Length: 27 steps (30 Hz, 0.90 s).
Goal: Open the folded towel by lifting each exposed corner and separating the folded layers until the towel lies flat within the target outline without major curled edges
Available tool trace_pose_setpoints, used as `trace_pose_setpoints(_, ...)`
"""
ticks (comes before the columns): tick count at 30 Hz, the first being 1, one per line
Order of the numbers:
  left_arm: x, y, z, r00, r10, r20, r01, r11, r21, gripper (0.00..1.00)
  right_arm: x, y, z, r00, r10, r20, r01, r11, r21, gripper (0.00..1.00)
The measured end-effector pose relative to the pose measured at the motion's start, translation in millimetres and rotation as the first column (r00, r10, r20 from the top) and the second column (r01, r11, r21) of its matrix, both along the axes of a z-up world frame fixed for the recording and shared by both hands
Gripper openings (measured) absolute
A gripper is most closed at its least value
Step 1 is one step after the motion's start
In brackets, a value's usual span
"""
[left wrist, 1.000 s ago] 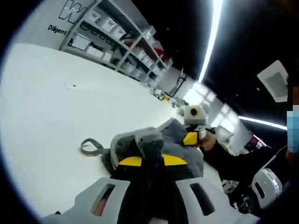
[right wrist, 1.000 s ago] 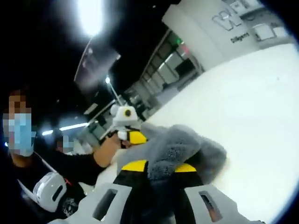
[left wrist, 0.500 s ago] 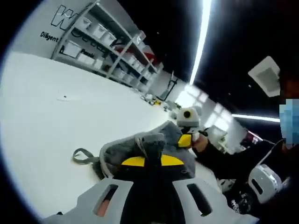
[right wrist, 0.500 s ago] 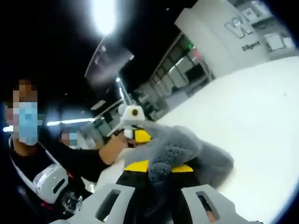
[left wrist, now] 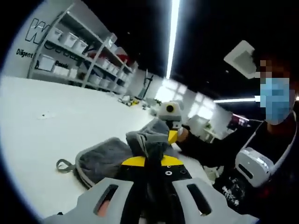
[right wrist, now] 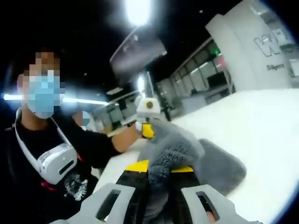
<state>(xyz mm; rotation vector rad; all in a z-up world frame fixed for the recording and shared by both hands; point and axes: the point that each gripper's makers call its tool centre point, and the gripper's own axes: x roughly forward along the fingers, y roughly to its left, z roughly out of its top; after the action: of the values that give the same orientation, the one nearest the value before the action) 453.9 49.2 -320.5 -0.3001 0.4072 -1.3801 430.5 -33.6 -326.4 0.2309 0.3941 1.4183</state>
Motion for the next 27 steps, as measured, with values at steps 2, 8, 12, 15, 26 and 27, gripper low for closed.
trace_pose_setpoints(2, -11.6, 1, 2.3, 0.999, -0.023, 0.024, 0.023, 1.000, -0.006, 0.06, -11, -2, 6.7, 0.999, 0.013, 0.035, -0.013, 1.000, -0.003, 0.07)
trace_pose_setpoints(8, -24.0, -1, 9.0, 0.996, -0.039, 0.086, 0.041, 0.999, -0.012, 0.06, -22, -3, 8.4, 0.995, 0.021, 0.093, -0.020, 1.000, -0.012, 0.07)
trace_pose_setpoints(12, -28.6, -2, 9.7, 0.992, -0.045, 0.117, 0.045, 0.999, -0.003, 0.06, -29, -4, 8.7, 0.993, 0.029, 0.112, -0.027, 0.999, -0.024, 0.07)
trace_pose_setpoints(15, -31.4, -2, 8.9, 0.990, -0.046, 0.134, 0.045, 0.999, 0.004, 0.06, -34, -5, 9.0, 0.989, 0.037, 0.143, -0.031, 0.999, -0.040, 0.07)
trace_pose_setpoints(26, -42.6, -3, 8.6, 0.979, -0.016, 0.204, 0.007, 0.999, 0.045, 0.06, -47, -4, 8.7, 0.976, 0.043, 0.211, -0.026, 0.996, -0.081, 0.07)
trace_pose_setpoints(27, -44.3, -3, 8.6, 0.977, -0.018, 0.210, 0.007, 0.999, 0.051, 0.06, -47, -4, 7.2, 0.973, 0.040, 0.226, -0.019, 0.995, -0.095, 0.07)
